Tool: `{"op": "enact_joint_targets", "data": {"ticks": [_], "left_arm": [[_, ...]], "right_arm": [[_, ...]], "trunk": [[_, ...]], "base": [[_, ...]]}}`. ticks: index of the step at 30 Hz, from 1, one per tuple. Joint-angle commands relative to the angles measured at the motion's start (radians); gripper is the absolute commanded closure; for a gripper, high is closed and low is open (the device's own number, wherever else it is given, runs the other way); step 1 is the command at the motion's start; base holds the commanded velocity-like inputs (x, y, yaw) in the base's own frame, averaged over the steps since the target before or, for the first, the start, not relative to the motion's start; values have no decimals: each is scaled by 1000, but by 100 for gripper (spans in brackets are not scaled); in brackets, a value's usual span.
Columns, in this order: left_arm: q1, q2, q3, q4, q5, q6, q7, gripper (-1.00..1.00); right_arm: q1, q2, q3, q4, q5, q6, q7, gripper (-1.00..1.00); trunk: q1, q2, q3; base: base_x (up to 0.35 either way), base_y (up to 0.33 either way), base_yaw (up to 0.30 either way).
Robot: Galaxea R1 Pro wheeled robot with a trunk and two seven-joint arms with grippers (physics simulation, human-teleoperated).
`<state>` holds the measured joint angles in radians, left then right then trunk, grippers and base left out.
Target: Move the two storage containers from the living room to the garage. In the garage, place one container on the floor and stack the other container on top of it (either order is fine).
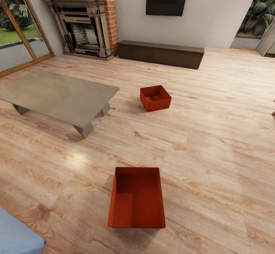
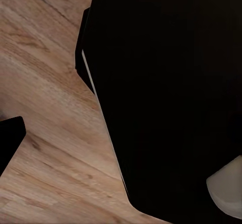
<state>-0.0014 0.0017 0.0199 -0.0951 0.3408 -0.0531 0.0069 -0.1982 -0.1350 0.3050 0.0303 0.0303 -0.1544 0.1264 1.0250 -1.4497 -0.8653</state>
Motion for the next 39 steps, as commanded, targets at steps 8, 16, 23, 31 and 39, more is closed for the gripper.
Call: {"op": "enact_joint_targets", "data": {"ticks": [8,16,23,31,39], "left_arm": [[0,0,2,0,3,-2,1,-100],[0,0,2,0,3,-2,1,-100],[0,19,5,-28,8,0,3,-100],[-25,142,18,-286,57,112,186,-100],[-300,154,18,-275,72,328,223,-100]], "right_arm": [[-1,0,1,3,5,-7,3,-100],[-1,7,0,3,-4,-7,5,-100],[4,-1,-1,-73,0,20,-110,-100],[-135,0,-24,-270,-8,90,-351,-100],[-366,14,-79,-251,-14,105,-421,-100]], "trunk": [[0,0,-1],[0,0,-1],[0,0,-1],[0,0,-1],[0,0,-1]], "base": [[0,0,0],[0,0,0],[0,0,0],[0,0,0],[0,0,0]]}}
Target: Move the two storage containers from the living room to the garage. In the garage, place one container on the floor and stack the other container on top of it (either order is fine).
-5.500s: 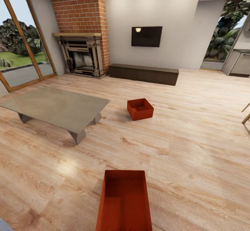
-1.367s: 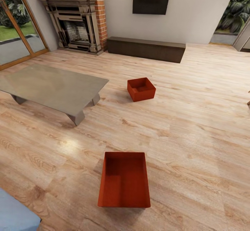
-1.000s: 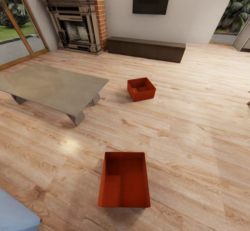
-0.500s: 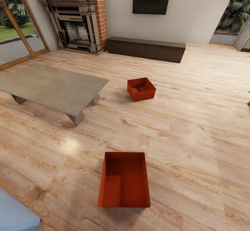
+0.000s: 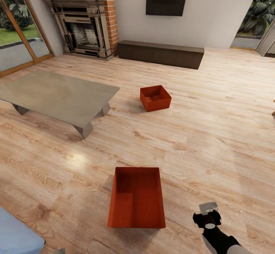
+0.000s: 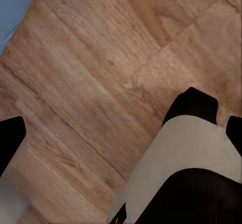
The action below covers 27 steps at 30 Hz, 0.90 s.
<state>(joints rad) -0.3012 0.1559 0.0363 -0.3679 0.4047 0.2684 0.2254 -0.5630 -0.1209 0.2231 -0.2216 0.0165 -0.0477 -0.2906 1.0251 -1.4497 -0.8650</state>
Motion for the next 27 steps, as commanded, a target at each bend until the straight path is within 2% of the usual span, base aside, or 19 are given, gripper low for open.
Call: {"op": "enact_joint_targets", "data": {"ticks": [1,3,5,6,8,9,11,13,15,17,18,20,21,27], "left_arm": [[-29,-2,2,0,9,18,5,-100],[-92,-7,2,4,11,34,11,-100],[-139,-31,1,6,6,41,21,-100],[-157,-72,-2,6,-1,40,35,-100],[-168,-142,-8,5,-29,36,56,-100],[-171,-173,-11,4,-63,34,65,-100],[-175,-227,-14,1,-167,20,76,-100],[-176,-261,-15,-2,-269,-24,81,-100],[-176,-276,-15,-7,-322,-82,83,-100],[-176,-281,-15,-11,-337,-117,84,-100],[-177,-284,-15,-22,-344,-137,84,-100],[-177,-285,-16,-55,-348,-149,83,-100],[-183,-286,-16,-141,-351,-151,73,-100],[-229,-290,-19,-172,-363,-147,69,-100]], "right_arm": [[-27,1,-6,2,0,-1,-9,-100],[-62,18,-28,3,-1,-2,-14,-100],[-76,74,-38,13,-1,-6,-16,-100],[-81,124,-42,31,0,-12,-17,-100],[-84,172,-47,67,0,-28,-12,-100],[-85,187,-48,84,1,-43,-7,-100],[-85,204,-49,105,1,-80,5,-100],[-86,211,-53,114,1,-102,26,-100],[-86,214,-66,118,1,-114,52,-100],[-86,214,-84,119,1,-118,73,-100],[-86,214,-108,120,2,-120,92,-100],[-86,214,-130,120,2,-122,112,-100],[-86,214,-142,120,3,-124,131,-100],[-86,214,-147,120,2,-167,155,-100]], "trunk": [[0,0,-1],[0,0,-1],[0,0,-1],[0,0,-1],[0,0,-1],[0,0,-1],[0,0,-1],[0,0,-1],[0,0,-1],[0,0,-1],[0,0,-1],[0,0,-1],[0,0,-1],[0,0,-1]], "base": [[0,0,0],[0,0,0],[0,0,0],[0,0,0],[0,0,0],[0,0,0],[0,0,0],[0,0,0],[0,0,0],[0,0,0],[0,0,0],[0,0,0],[0,0,0],[0,0,0]]}}
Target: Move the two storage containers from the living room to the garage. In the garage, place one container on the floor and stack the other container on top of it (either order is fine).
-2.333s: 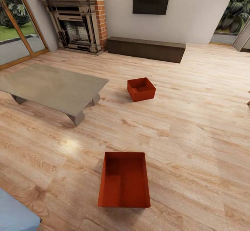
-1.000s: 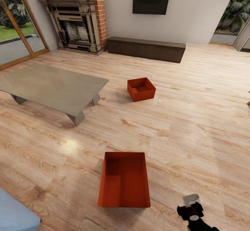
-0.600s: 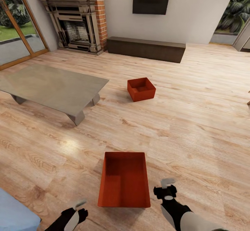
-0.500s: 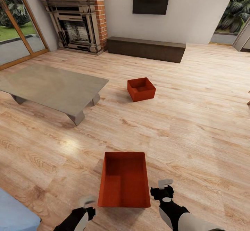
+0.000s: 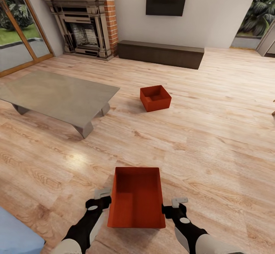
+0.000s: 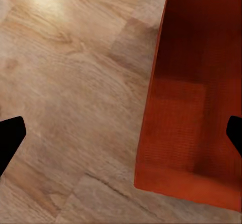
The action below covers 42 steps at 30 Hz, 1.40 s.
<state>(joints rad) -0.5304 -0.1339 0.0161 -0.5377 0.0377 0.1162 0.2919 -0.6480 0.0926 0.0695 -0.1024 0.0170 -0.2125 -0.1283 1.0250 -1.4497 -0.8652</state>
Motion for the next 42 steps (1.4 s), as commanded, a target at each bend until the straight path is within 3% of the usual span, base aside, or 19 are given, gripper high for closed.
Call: {"op": "enact_joint_targets", "data": {"ticks": [1,22,28,35,42], "left_arm": [[-5,2,0,-5,2,1,2,-100],[-8,2,2,4,1,-10,3,-100],[-8,-6,-24,4,1,-17,15,-100],[-8,-8,-24,5,11,-19,18,-100],[-8,-7,-21,5,11,-20,16,-100]], "right_arm": [[0,0,6,1,2,-14,-2,-100],[-1,-2,6,1,1,-25,19,-100],[-1,-2,6,1,1,-25,22,-100],[-1,-2,6,1,1,-25,22,-100],[0,-1,6,1,1,-25,22,-100]], "trunk": [[0,0,-1],[0,0,-1],[0,0,-1],[0,0,-1],[27,-49,-23]], "base": [[0,0,0],[0,0,0],[0,0,0],[0,0,0],[0,0,0]]}}
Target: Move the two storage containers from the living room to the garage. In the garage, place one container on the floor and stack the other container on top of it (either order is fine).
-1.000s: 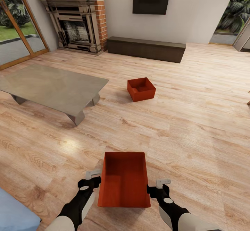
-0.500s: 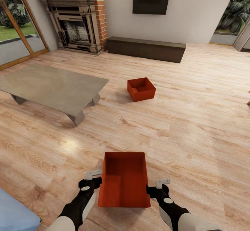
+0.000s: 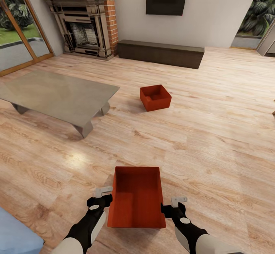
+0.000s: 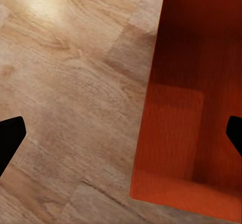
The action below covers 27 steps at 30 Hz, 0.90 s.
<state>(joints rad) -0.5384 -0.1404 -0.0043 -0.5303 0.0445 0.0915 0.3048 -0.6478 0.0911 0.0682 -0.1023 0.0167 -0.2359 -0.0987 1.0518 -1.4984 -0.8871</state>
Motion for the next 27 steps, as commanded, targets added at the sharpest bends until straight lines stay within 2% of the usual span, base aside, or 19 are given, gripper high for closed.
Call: {"op": "enact_joint_targets", "data": {"ticks": [1,4,6,10,11,27], "left_arm": [[0,0,-1,-2,5,5,4,-100],[0,1,0,-2,5,5,3,-100],[0,0,0,-2,5,5,3,-100],[0,-1,0,-2,5,5,3,-100],[0,-1,0,-2,5,5,3,-100],[0,-1,0,-2,5,4,3,-100]], "right_arm": [[-1,0,7,1,2,-2,-7,-100],[-1,1,6,2,1,-3,-8,-100],[-1,2,-1,2,-20,-1,-8,-100],[0,2,-15,2,-119,0,-8,-100],[0,2,-15,2,-127,-1,-7,-100],[0,2,-10,4,-136,-2,6,-100]], "trunk": [[4,-8,-4],[15,-29,-13],[23,-43,-20],[38,-71,-32],[42,-78,-35],[104,-190,-85]], "base": [[0,0,0],[0,0,0],[0,0,0],[0,0,0],[0,0,0],[0,0,0]]}}
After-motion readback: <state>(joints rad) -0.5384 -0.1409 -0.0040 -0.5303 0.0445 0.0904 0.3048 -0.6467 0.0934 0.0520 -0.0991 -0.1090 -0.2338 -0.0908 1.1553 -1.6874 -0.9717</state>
